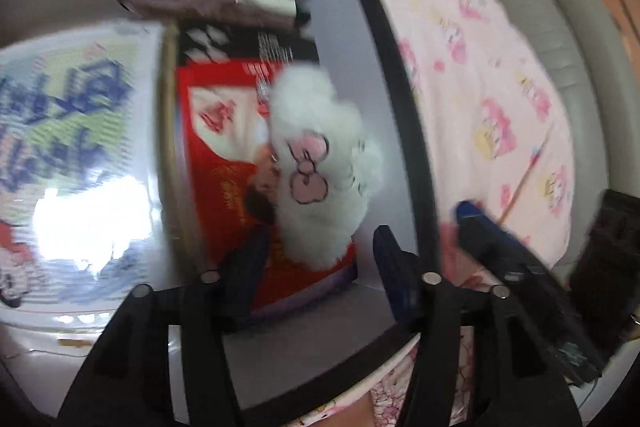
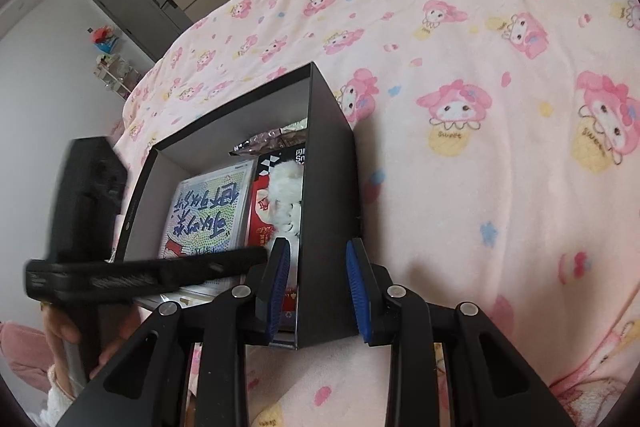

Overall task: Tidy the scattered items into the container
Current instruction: 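Lower the plush keychain into the black box onto the red Smart Devil box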

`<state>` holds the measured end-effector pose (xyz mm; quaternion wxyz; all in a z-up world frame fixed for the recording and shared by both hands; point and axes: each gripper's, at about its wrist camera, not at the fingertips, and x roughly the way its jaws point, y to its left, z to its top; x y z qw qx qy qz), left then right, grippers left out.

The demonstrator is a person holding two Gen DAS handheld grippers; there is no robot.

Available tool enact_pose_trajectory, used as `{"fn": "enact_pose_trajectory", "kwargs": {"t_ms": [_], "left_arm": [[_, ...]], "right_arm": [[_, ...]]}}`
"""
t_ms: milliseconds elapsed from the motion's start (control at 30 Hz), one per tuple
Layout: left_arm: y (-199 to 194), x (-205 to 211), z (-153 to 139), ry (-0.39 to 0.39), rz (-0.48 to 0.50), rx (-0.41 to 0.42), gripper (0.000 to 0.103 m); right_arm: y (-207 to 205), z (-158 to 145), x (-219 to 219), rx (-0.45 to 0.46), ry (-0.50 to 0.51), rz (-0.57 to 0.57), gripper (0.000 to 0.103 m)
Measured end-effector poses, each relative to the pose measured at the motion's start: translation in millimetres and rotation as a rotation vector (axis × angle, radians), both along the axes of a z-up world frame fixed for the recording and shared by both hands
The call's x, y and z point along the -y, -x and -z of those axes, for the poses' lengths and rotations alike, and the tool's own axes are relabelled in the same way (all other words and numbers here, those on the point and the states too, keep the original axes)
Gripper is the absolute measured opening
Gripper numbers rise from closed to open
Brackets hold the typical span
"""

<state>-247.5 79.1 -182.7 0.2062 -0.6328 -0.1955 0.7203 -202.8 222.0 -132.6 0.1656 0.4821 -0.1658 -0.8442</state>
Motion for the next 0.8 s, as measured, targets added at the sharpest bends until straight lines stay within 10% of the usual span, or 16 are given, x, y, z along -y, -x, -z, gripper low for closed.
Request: {"fn": "enact_pose_trajectory", "kwargs": {"t_ms": [100,267,533,667,800], "left_arm": [[2.1,-15.3,-2.9,0.043,0.03,-0.012,0.027],[-5.2,-14.5,-30.5,0.086,0.061,-0.1,0.02],[29.7,4.3,-41.2,0.288,0.251,-0.127,0.022],[30.0,34.5,-34.4,0.329,0.169,-0.147,0.025],[23.4,62.5,-35.6,0.373,0.011,-0.153,0.052]], "right_arm": [[-0.6,-5.9,-5.4,-0.01,-0.013,0.007,0.026],[13.2,-31.7,3.4,-0.059,-0.039,-0.057,0.026],[85.1,-58.7,33.4,-0.142,-0.057,-0.082,0.026],[87.7,-26.6,52.9,-0.099,-0.03,-0.138,0.026],[79.6,-2.4,59.3,-0.047,-0.056,-0.15,0.026]]}}
